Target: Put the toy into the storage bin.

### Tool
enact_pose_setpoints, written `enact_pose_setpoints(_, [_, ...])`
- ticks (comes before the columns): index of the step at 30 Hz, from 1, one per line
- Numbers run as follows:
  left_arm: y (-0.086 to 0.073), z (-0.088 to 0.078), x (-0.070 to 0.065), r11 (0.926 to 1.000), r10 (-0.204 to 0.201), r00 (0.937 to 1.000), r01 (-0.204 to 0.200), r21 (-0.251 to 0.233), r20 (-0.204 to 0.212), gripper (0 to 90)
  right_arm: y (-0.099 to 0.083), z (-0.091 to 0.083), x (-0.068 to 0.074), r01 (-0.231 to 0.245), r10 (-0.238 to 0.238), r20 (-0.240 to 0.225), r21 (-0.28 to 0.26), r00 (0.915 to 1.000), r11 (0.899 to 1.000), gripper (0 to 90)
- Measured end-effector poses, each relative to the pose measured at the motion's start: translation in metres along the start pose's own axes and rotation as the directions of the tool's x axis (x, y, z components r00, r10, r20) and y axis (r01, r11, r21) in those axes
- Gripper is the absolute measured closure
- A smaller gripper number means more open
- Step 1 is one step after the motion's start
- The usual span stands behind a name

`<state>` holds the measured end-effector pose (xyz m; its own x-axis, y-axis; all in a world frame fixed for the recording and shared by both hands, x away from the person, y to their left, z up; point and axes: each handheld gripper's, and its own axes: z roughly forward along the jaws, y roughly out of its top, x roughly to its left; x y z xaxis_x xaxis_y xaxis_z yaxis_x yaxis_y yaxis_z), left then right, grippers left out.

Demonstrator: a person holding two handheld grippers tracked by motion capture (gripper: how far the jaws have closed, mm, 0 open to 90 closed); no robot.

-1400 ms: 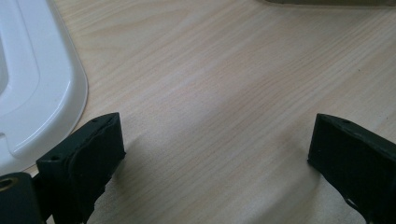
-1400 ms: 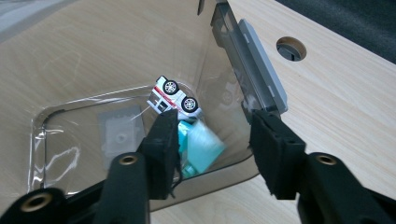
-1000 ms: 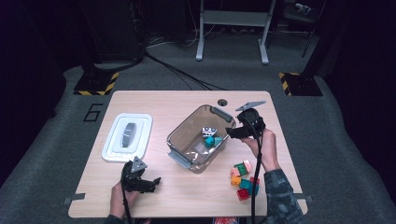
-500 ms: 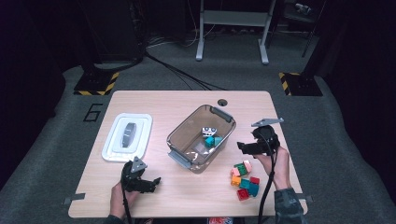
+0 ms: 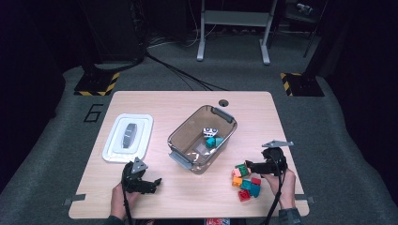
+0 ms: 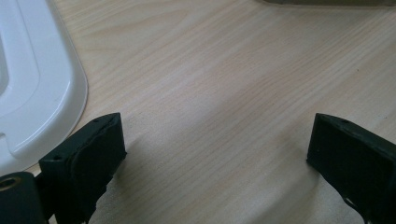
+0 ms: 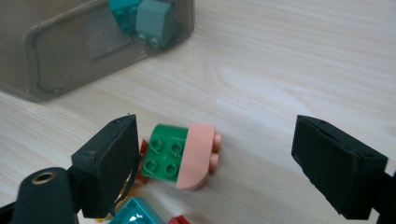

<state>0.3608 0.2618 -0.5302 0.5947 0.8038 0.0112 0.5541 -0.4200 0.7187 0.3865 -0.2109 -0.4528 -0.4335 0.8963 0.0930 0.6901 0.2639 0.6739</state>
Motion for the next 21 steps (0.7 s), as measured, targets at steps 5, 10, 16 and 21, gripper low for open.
enact_pose_setpoints(5, [0.0,0.0,0.0,1.0,-0.001,1.0,0.001,0.0,-0.001,4.1,-0.017,0.005,-0.006,-0.025,0.025,-0.008,-0.006,0.9996,1.0,14.5])
enact_pose_setpoints(10, [0.0,0.0,0.0,1.0,-0.001,1.0,0.001,0.0,-0.001,4.1,-0.031,0.004,-0.013,-0.061,0.061,0.005,-0.008,0.9981,0.998,15.5])
enact_pose_setpoints(16, [0.0,0.0,0.0,1.0,0.005,1.0,-0.005,0.003,-0.004,4.0,-0.037,0.011,-0.021,-0.096,0.096,-0.017,-0.012,0.9952,0.995,17.6])
enact_pose_setpoints(21, [0.0,0.0,0.0,1.0,0.003,1.0,-0.003,0.002,-0.004,4.0,-0.024,0.021,-0.014,-0.037,0.037,-0.066,0.003,0.9972,0.999,32.4])
